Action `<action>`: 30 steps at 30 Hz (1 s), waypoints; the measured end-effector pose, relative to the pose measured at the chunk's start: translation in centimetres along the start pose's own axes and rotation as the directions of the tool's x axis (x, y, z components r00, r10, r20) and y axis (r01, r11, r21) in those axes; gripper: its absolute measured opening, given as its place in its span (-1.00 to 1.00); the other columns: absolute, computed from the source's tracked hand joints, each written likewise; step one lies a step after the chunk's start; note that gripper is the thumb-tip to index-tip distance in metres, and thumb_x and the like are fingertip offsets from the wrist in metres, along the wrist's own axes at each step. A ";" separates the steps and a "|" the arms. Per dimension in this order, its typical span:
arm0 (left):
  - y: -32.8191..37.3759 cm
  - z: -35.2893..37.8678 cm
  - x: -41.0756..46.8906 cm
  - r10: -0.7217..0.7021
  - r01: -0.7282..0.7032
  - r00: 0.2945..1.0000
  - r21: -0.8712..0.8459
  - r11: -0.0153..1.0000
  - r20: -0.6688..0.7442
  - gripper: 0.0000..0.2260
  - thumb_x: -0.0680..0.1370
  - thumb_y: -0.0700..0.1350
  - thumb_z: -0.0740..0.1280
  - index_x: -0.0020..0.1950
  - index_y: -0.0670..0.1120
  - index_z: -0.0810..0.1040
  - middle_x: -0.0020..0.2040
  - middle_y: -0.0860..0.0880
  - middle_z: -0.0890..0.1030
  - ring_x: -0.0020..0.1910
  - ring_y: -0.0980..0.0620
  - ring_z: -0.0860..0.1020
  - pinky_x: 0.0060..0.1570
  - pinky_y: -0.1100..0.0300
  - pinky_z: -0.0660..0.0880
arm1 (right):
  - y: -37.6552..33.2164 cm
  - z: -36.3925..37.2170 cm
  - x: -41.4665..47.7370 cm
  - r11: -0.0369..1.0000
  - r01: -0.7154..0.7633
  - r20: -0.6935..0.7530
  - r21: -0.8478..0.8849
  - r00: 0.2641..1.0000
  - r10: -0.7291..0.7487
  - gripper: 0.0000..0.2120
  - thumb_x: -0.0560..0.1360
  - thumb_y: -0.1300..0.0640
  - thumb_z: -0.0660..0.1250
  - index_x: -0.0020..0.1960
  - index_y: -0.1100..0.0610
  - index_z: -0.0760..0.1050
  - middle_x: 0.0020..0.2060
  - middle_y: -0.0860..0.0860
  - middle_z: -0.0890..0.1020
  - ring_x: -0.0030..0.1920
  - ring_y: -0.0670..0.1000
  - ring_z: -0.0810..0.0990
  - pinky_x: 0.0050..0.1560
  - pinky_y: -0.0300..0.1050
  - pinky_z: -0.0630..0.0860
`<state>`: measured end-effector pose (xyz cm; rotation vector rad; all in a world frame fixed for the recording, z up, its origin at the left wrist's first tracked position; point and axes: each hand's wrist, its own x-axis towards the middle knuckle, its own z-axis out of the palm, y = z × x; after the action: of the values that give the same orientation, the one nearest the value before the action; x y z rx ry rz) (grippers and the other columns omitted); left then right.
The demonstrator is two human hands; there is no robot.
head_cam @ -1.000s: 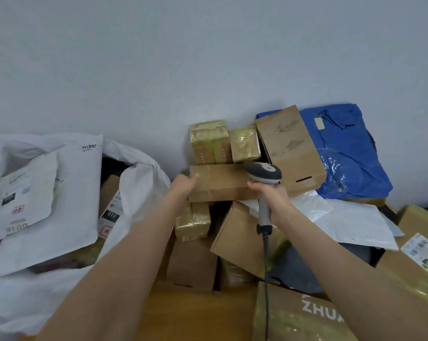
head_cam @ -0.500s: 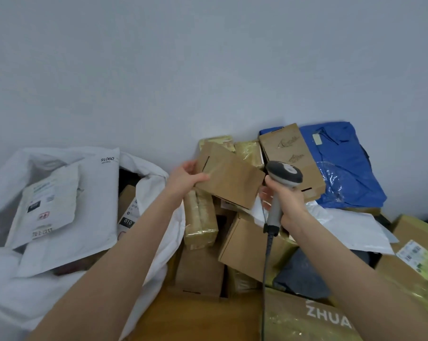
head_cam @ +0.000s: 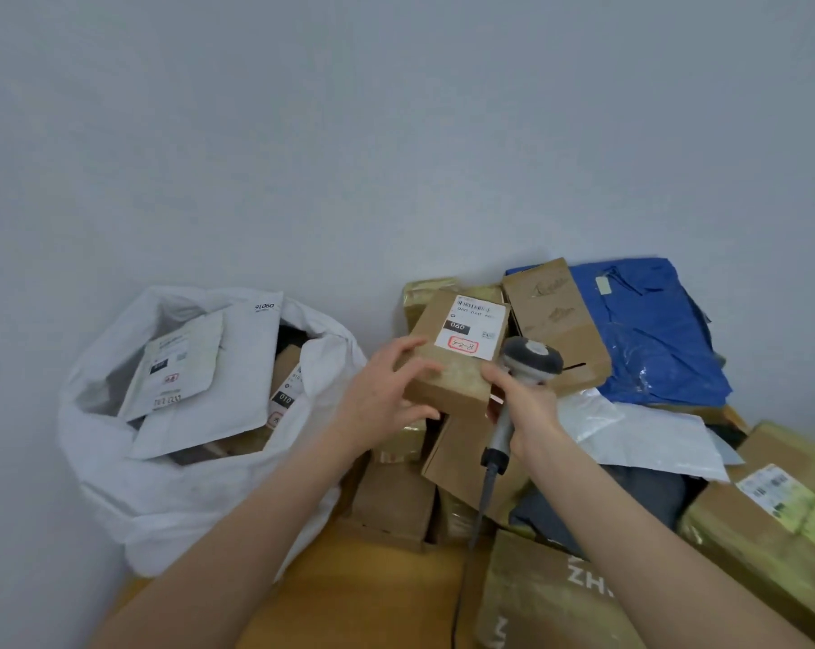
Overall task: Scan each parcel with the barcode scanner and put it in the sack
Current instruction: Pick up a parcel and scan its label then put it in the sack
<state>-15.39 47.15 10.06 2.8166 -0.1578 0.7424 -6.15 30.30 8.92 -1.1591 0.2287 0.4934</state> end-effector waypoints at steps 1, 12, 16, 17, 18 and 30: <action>0.3 -0.2 -0.2 -0.171 0.173 0.985 -0.156 0.972 0.029 -0.56 0.41 -0.04 0.52 0.25 -0.07 0.55 0.33 -0.04 0.41 0.31 0.01 0.40 0.24 0.22 0.39 | 0.3 -0.2 -0.3 1.000 0.011 0.010 -0.015 1.000 -0.011 -0.59 0.36 0.24 0.55 0.17 0.17 0.55 -0.06 0.10 0.70 -0.06 0.11 0.68 -0.08 0.01 0.63; -2.5 -1.2 -3.9 -0.672 0.803 0.451 -0.595 0.020 0.587 -0.62 0.53 -0.09 0.41 0.30 -0.18 0.51 0.09 -0.09 0.67 0.05 -0.04 0.63 0.08 0.09 0.56 | 4.0 -1.0 -3.4 0.968 0.114 0.095 -0.222 0.991 -0.095 -0.61 0.42 0.10 0.51 0.19 0.09 0.49 0.10 0.04 0.64 0.15 0.06 0.57 0.27 0.14 0.49; -4.0 1.0 -6.5 -0.699 0.798 0.451 -0.601 0.037 0.556 -0.61 0.50 -0.18 0.44 0.31 -0.15 0.51 0.07 -0.02 0.68 0.04 0.00 0.65 0.07 0.07 0.58 | 5.3 -0.9 -5.1 0.961 0.072 0.133 -0.268 0.990 -0.037 -0.79 0.44 0.10 0.49 -0.05 0.20 0.56 -0.44 0.02 0.62 -0.44 -0.06 0.55 -0.35 -0.17 0.54; -4.4 1.6 -6.9 -0.709 0.791 0.446 -0.611 0.026 0.546 -0.62 0.49 -0.20 0.44 0.30 -0.15 0.51 0.05 -0.01 0.68 0.00 0.03 0.65 -0.02 0.13 0.60 | 5.9 -0.6 -5.6 0.951 0.073 0.142 -0.300 0.989 -0.032 -0.81 0.44 0.12 0.49 -0.06 0.21 0.57 -0.50 0.01 0.58 -0.50 -0.07 0.50 -0.42 -0.20 0.49; -4.8 2.2 -7.3 -0.719 0.784 0.437 -0.621 0.011 0.540 -0.62 0.48 -0.23 0.44 0.28 -0.16 0.51 0.03 -0.01 0.68 -0.02 0.04 0.65 -0.09 0.17 0.59 | 6.5 -0.3 -6.2 0.941 0.082 0.149 -0.327 0.988 -0.034 -0.83 0.45 0.15 0.48 -0.06 0.22 0.58 -0.52 0.01 0.55 -0.53 -0.08 0.47 -0.44 -0.20 0.45; -7.6 6.3 -8.5 -0.736 0.821 0.358 -0.569 -0.046 0.575 -0.52 0.49 -0.23 0.45 0.38 -0.16 0.40 0.04 0.01 0.62 -0.11 0.12 0.59 -0.31 0.31 0.48 | 8.7 2.7 -8.6 0.918 0.074 0.111 -0.389 0.993 -0.032 -0.89 0.47 0.23 0.41 -0.20 0.26 0.57 -0.56 0.05 0.52 -0.56 -0.02 0.43 -0.46 -0.13 0.39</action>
<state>-18.58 53.40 -0.94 1.4828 0.8752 0.0939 -18.05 33.24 6.48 -1.5231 0.0053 0.5652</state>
